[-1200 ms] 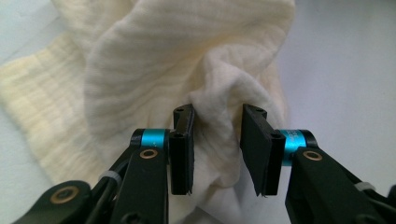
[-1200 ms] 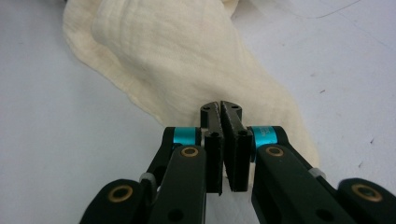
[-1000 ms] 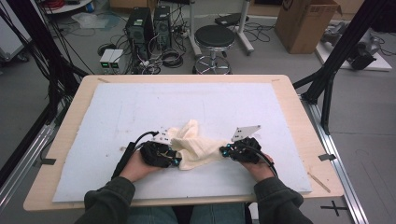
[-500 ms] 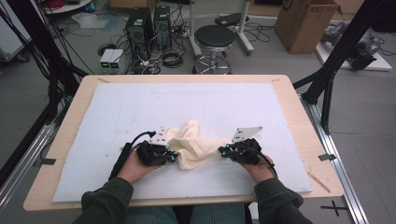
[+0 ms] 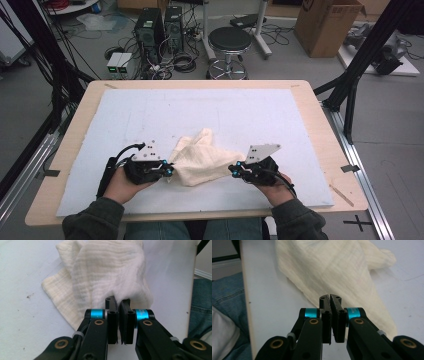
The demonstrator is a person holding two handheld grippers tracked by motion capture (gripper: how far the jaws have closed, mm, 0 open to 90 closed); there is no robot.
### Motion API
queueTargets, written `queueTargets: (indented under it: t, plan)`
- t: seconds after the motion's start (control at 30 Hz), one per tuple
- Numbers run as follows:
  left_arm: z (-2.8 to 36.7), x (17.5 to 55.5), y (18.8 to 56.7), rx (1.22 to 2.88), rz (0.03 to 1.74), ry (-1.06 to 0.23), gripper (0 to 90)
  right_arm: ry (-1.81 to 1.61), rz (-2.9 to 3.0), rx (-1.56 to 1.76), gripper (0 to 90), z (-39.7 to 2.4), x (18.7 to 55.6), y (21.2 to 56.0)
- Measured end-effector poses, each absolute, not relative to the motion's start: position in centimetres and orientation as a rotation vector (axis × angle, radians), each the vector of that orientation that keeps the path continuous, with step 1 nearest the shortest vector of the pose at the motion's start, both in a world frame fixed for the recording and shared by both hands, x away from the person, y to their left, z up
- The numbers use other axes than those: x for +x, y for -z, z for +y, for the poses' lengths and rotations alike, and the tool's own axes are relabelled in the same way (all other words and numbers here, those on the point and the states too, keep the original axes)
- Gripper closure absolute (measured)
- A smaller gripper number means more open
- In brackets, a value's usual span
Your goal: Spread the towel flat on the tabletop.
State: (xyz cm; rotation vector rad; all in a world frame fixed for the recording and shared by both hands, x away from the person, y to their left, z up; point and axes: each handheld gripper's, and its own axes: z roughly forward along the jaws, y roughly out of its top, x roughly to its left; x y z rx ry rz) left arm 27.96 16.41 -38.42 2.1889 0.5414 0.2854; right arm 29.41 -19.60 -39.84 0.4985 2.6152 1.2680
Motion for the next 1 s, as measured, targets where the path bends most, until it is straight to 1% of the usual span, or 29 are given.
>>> queueTargets:
  t: [0.17,0.37,0.4,0.47,0.63,0.77,1.0]
  plan:
    - [17.0,26.5,38.8,2.205,0.522,-0.283,85.5,-1.265,2.639,0.458,87.7,-19.2,28.1,39.6]
    - [17.6,25.6,40.9,2.214,0.532,-0.223,84.2,-1.229,2.713,0.451,86.8,-18.6,27.4,41.1]
    - [17.7,25.6,41.3,2.206,0.538,-0.204,82.4,-1.225,2.726,0.451,85.8,-18.5,27.4,41.3]
    - [17.8,25.6,41.5,2.193,0.546,-0.197,74.1,-1.218,2.75,0.464,81.7,-18.4,27.4,41.7]
    - [18.2,25.9,40.6,2.132,0.541,-0.204,60.6,-1.269,2.726,0.49,69.8,-18.7,27.8,41.1]
    - [18.6,26.3,40.2,2.093,0.566,-0.215,55.4,-1.305,2.701,0.507,63.6,-19.0,28.3,40.4]
    - [18.7,27.1,39.5,2.044,0.6,-0.226,50.9,-1.35,2.65,0.543,60.4,-19.8,29.9,39.4]
